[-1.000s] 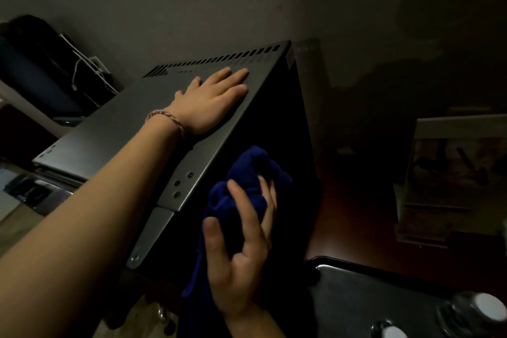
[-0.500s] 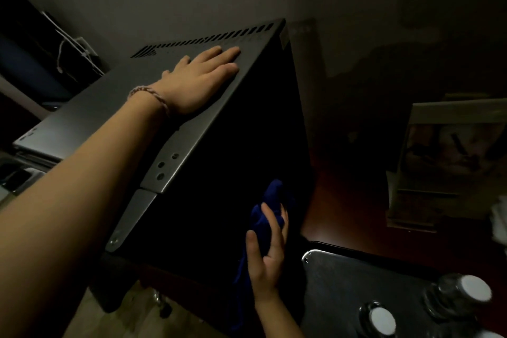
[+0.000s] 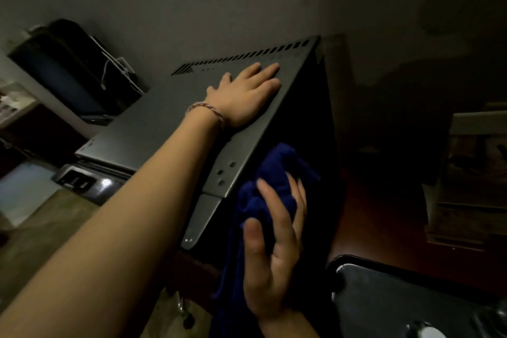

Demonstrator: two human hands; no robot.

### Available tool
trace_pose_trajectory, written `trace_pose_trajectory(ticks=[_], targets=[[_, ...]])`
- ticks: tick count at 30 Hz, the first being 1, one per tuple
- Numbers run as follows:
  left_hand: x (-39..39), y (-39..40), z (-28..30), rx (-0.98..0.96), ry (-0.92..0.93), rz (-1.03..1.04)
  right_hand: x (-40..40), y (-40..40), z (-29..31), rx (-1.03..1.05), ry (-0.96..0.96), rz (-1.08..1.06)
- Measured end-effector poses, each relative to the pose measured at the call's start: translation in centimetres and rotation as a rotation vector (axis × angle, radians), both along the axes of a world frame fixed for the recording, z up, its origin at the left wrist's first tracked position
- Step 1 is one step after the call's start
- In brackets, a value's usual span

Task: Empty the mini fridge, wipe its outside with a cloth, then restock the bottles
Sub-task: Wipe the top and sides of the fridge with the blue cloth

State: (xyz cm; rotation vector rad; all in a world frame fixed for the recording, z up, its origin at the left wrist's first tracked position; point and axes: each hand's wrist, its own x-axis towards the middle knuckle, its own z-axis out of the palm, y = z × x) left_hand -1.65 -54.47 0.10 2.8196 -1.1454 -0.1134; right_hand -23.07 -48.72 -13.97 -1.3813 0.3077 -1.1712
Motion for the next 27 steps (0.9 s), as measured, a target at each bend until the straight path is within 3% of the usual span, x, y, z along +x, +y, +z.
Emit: trace_pose_trajectory(ticks=[4, 10, 14, 27], targets=[[0.8, 0.0, -0.4, 0.044, -0.016, -0.08, -0.2, 0.8, 4.9, -0.096, -0.064, -0.033], [1.6, 0.1, -0.6, 0.067, -0.029, -0.115, -0.6, 1.5, 4.1, -0.117, -0.092, -0.081], [1.3, -0.2, -0.5, 0.016, 0.013, -0.019, -0.6, 1.6, 0.8, -0.113, -0.065, -0.102], [2.3, -0.4, -0.3, 0.024, 0.029, -0.042, -0.7, 1.7, -16.6, 0.204, 0.179, -0.046]])
